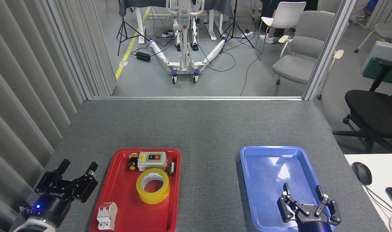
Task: Place and move tape with both arms
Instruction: 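Raise the left gripper and move it toward the yellow tape roll, then lower the left gripper onto the yellow tape roll and grasp it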
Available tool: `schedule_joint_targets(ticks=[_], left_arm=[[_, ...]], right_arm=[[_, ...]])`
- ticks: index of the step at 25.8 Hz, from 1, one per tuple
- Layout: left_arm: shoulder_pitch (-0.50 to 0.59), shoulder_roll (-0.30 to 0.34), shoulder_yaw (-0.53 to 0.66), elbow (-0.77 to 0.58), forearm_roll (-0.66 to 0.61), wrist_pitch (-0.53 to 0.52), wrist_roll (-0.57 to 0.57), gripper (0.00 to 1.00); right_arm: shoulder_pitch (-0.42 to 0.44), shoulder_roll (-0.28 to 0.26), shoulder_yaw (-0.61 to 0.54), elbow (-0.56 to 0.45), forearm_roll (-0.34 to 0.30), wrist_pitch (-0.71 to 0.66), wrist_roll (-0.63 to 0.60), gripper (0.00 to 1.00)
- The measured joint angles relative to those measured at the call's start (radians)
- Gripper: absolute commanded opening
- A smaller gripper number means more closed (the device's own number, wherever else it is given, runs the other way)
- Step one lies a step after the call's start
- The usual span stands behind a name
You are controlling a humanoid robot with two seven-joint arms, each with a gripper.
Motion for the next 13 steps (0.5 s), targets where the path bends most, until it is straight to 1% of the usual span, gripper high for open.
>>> schedule_joint_targets(ticks=[3, 5, 8, 13], left_arm=[[-0.049, 0.002, -0.007, 0.018, 0.010, 0.008, -0.012, 1.00], [-0.095, 0.002, -0.020, 0.056, 0.014, 0.010, -0.045, 1.00], [-0.177, 0.006, -0.088, 0.118, 0.017, 0.025, -0.140, 1.00], [-0.299, 0.018, -0.205, 0.178, 0.020, 0.095, -0.364, 0.99]], right_arm=[[0.000, 0.000, 0.000, 0.002, 0.000, 0.001, 0.000, 1.00], [-0.001, 0.001, -0.001, 0.002, 0.001, 0.001, 0.000, 1.00], [0.000, 0.002, 0.000, 0.001, 0.001, 0.001, 0.000, 1.00], [0.000, 0.005, 0.001, 0.000, 0.004, 0.001, 0.004, 1.00]])
